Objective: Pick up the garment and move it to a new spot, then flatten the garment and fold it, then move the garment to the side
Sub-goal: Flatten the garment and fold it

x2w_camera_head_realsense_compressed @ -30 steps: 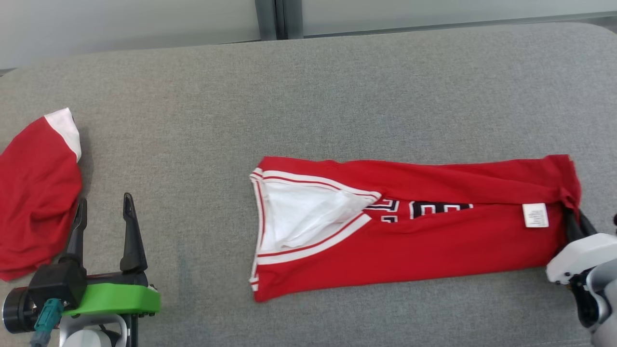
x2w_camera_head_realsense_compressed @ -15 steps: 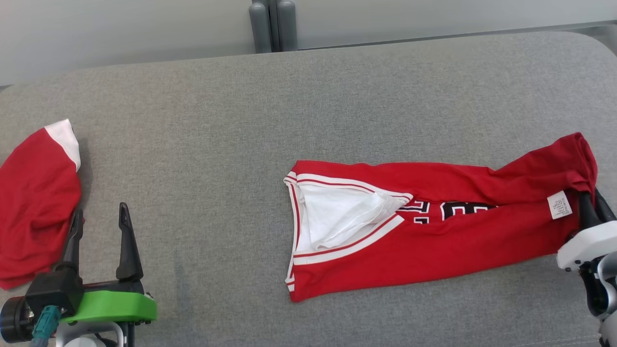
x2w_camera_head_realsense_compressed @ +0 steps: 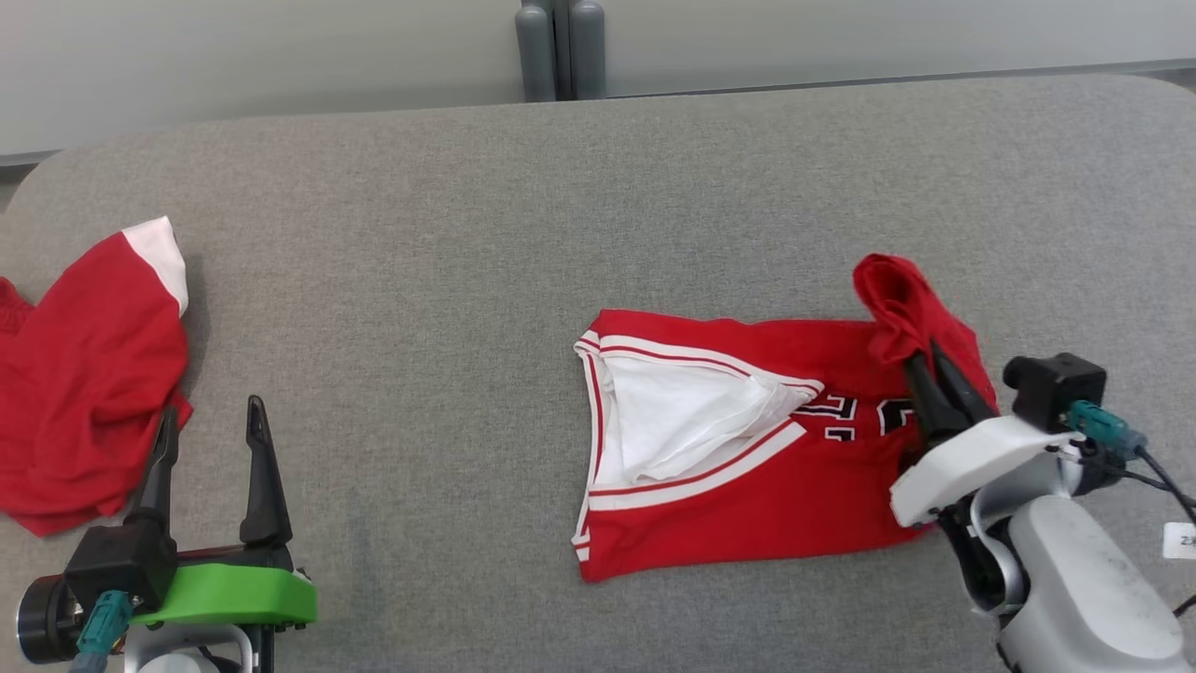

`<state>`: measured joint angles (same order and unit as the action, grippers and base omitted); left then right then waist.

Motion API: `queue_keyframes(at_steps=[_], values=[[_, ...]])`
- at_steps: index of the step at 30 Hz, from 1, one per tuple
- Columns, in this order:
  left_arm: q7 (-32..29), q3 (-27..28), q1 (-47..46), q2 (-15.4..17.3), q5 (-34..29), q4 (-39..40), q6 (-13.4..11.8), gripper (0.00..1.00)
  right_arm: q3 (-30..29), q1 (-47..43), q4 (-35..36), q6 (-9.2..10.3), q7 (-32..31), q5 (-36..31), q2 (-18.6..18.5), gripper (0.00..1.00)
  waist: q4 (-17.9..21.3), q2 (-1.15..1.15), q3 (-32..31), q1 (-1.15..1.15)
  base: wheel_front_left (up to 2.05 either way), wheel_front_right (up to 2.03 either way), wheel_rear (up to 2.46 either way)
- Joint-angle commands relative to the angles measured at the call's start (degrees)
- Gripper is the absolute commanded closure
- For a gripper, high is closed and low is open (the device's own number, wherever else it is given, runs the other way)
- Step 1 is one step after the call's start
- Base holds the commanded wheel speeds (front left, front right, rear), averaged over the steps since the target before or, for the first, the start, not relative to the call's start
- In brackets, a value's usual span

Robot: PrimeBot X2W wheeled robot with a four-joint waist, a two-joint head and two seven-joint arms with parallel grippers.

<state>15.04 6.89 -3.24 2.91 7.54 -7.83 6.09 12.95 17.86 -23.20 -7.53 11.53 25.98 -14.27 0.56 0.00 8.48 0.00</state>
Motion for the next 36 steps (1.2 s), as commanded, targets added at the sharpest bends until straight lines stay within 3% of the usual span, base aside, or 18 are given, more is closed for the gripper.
queue_keyframes(at_steps=[1, 13, 23, 24, 25, 26, 32, 36], values=[[0.17, -0.09, 0.01, 0.01, 0.52, -0.21, -0.08, 0.00, 1.05, 0.20, 0.94, 0.09, -0.41, -0.56, 0.86, 1.00, -0.50, 0.00, 0.26, 0.00, 0.00, 0.00, 0.00], [0.16, -1.67, -1.70, 0.01, 1.68, -0.79, -0.59, 0.00, 10.19, 3.58, 1.30, 0.09, -1.81, -0.84, 8.65, 1.00, -3.17, 0.00, 1.72, 0.00, 0.00, 0.00, 0.00], [0.17, -2.96, -2.41, 0.02, 2.10, -1.63, -1.01, 0.00, 15.60, 6.45, -5.52, 0.09, -0.17, -0.04, 10.96, 1.00, -4.94, 0.00, 2.03, 0.00, 0.00, 0.00, 0.00], [0.17, -3.01, -2.36, 0.02, 2.18, -1.72, -1.06, 0.00, 15.43, 6.60, -6.39, 0.09, -0.06, -0.12, 11.01, 0.81, -4.99, 0.00, 1.99, 0.00, 0.00, 0.00, 0.00], [0.17, -3.04, -2.30, 0.02, 2.27, -1.80, -1.00, 0.00, 15.44, 6.93, -7.23, 0.09, 0.30, -0.30, 11.10, 0.17, -5.03, 0.00, 1.93, 0.00, 0.00, 0.00, 0.00], [0.17, -3.06, -2.24, 0.02, 2.27, -1.86, -1.03, 0.00, 15.45, 7.22, -7.73, 0.09, 0.54, -0.18, 11.20, 0.00, -5.04, 0.00, 1.87, 0.00, 0.00, 0.00, 0.00], [0.17, -2.87, -1.47, 0.02, 2.44, -2.19, -1.26, 0.00, 14.42, 8.05, -7.59, 0.09, 2.61, -0.25, 11.16, 0.00, -4.38, 0.00, 1.01, 0.00, 0.00, 0.00, 0.00], [0.17, -3.05, -1.08, 0.02, 2.41, -2.17, -1.34, 0.00, 12.45, 7.18, -4.41, 0.09, 3.39, -0.78, 9.09, 0.00, -3.62, 0.00, 0.28, 0.00, 0.00, 0.00, 0.00]])
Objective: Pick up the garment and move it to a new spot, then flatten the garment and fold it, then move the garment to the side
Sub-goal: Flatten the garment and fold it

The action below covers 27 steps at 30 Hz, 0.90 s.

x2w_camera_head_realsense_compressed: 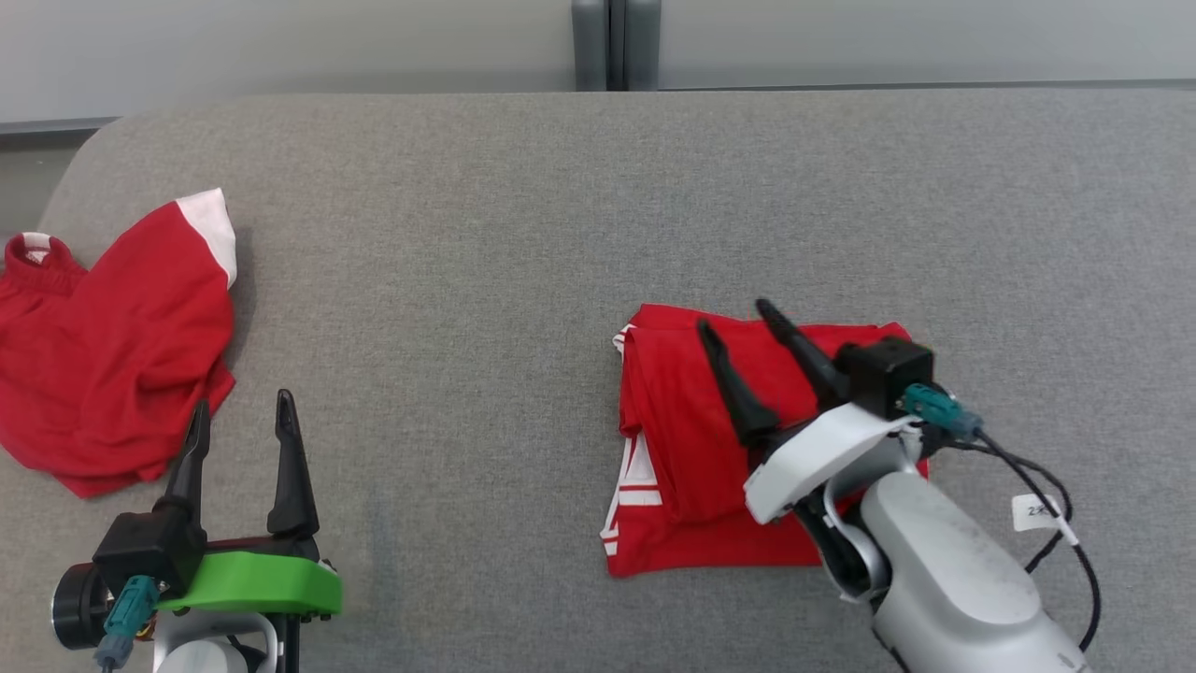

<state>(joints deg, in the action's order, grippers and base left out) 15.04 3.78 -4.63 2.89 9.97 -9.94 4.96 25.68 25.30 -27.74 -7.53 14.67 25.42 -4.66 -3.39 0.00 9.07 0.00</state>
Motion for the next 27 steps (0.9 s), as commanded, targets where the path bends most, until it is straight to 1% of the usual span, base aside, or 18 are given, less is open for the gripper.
queue_keyframes(at_steps=[1, 4, 8, 12, 15, 20, 27], values=[[0.17, 0.05, 0.45, 0.03, -0.06, 0.04, -0.26, 0.00, -1.16, -0.85, 1.31, 0.09, 0.35, -0.42, -1.21, 0.00, 0.58, 0.00, -0.52, 0.00, 0.00, 0.00, 0.00], [0.17, 0.07, 0.73, 0.03, -0.31, 0.22, -0.21, 0.00, -4.22, -2.48, 4.83, 0.09, 0.58, -1.31, -3.08, 0.00, 1.14, 0.00, -0.93, 0.00, 0.00, 0.00, 0.00], [0.17, -0.05, 1.02, 0.03, -0.64, 0.30, -0.02, 0.00, -10.26, -6.24, 10.72, 0.09, 0.54, -2.76, -5.28, 0.00, 1.75, 0.00, -1.45, 0.00, 0.00, 0.00, 0.00], [0.17, -0.16, 1.45, 0.03, -0.88, 0.43, 0.16, 0.00, -15.50, -11.06, 15.48, 0.09, 0.51, -4.08, -6.58, 0.00, 2.26, 0.00, -2.01, 0.00, 0.00, 0.00, 0.00], [0.16, -0.27, 1.77, 0.03, -1.01, 0.48, 0.32, 0.00, -18.79, -14.96, 18.24, 0.09, 0.51, -4.90, -6.39, 0.00, 2.59, 0.00, -2.38, 0.00, 0.00, 0.00, 0.00], [0.17, -0.22, 2.48, 0.03, -1.22, 0.49, 0.47, 0.00, -23.11, -21.39, 21.69, 0.09, 0.52, -5.75, -4.62, 0.00, 3.05, 0.00, -3.15, 0.00, 0.00, 0.00, 0.00], [0.17, -0.09, 3.18, 0.03, -1.57, 0.49, 0.61, 0.00, -23.59, -26.14, 23.90, 0.09, 0.53, -7.20, -3.19, 0.00, 3.85, 0.00, -3.89, 0.00, 0.00, 0.00, 0.00]])
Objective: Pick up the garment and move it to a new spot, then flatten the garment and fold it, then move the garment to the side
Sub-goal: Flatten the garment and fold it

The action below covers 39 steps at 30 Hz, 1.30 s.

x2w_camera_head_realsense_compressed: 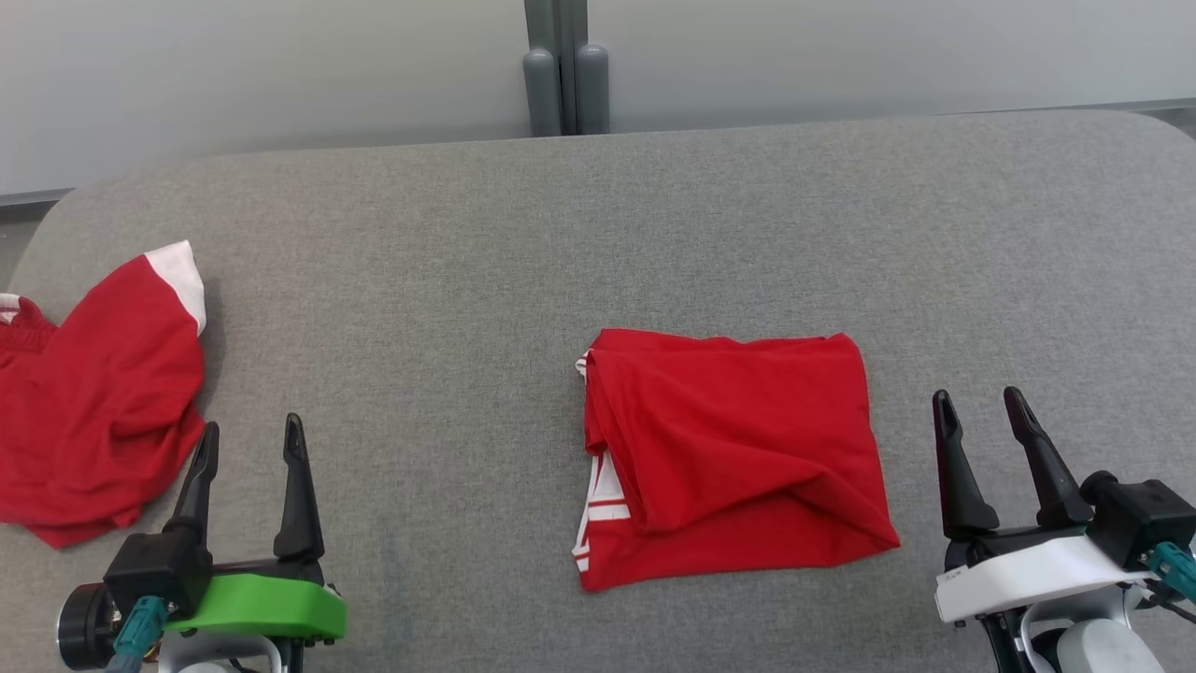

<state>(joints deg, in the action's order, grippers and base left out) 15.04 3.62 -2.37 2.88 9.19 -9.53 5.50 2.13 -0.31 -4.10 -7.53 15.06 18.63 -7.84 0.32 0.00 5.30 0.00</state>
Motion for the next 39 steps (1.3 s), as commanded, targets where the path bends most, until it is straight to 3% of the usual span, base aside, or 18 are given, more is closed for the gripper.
queue_keyframes(at_steps=[1, 10, 19, 29, 39], values=[[0.17, -0.10, 1.05, 0.04, -0.86, 0.04, 0.10, 0.00, 0.07, -0.76, 0.41, 0.09, 0.15, -0.61, 0.14, 0.00, 0.24, 0.00, -0.23, 0.00, 0.00, 0.00, 0.00], [0.17, -5.02, 1.23, 0.04, -1.15, -0.62, 1.06, 0.00, 0.09, -1.30, 0.24, 0.09, 0.14, -2.30, 0.79, 0.00, 0.28, 0.00, -0.99, 0.00, 0.00, 0.00, 0.00], [0.17, -17.73, -1.46, 0.05, -2.20, -5.73, 1.96, 0.00, 0.55, 0.52, -0.28, 0.09, 0.14, -2.92, 0.90, 0.00, 0.93, 0.00, -0.15, 0.00, 0.00, 0.00, 0.00], [0.17, -31.39, -4.87, 0.87, 0.92, -13.28, 2.01, 0.00, 1.32, 1.69, -0.76, 0.09, 0.15, -3.01, 1.63, 0.00, 3.87, 0.00, 1.21, 0.00, 0.00, 0.00, 0.00], [0.17, -36.63, -8.13, 1.85, 3.96, -18.37, 1.95, 0.00, 1.41, 2.79, -0.89, 0.09, 0.15, -2.92, 2.14, 0.00, 6.50, 0.00, 3.13, 0.00, 0.00, 0.00, 0.00]])
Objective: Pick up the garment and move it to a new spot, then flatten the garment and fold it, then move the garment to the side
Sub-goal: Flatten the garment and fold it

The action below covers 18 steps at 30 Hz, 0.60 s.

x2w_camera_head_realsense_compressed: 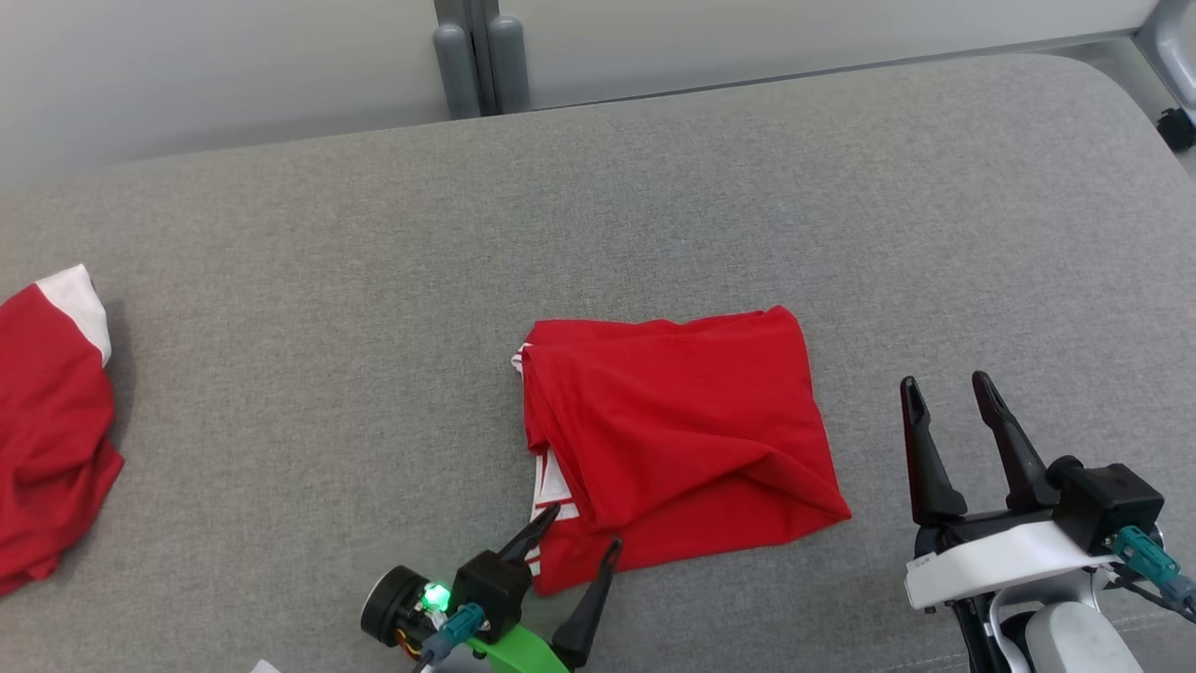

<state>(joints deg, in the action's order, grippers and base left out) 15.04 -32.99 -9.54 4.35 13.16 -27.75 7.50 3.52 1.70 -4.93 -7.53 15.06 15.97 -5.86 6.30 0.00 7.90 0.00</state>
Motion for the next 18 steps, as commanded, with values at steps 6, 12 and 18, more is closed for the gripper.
queue_keyframes(at_steps=[6, 12, 18], values=[[0.17, -1.77, -2.59, 0.25, 1.10, -1.72, -0.05, 0.00, 0.16, 1.19, -0.09, 0.09, 0.15, -0.31, 0.43, 0.00, 1.25, 0.00, 1.28, 0.00, 0.00, 0.00, 0.00], [0.17, -2.56, -4.24, -0.45, 2.67, -3.68, -0.05, 1.00, 0.24, 1.32, -0.42, 0.09, 0.15, -0.46, 0.62, 0.00, 1.25, 0.00, 1.32, 0.00, 0.00, 0.00, 0.00], [0.17, -2.19, -4.94, -0.63, 2.99, -2.83, -0.05, 1.00, 0.09, 1.13, -0.54, 0.09, 0.15, -0.63, 0.85, 0.00, 0.53, 0.00, 1.19, 0.00, 0.00, 0.00, 0.00]])
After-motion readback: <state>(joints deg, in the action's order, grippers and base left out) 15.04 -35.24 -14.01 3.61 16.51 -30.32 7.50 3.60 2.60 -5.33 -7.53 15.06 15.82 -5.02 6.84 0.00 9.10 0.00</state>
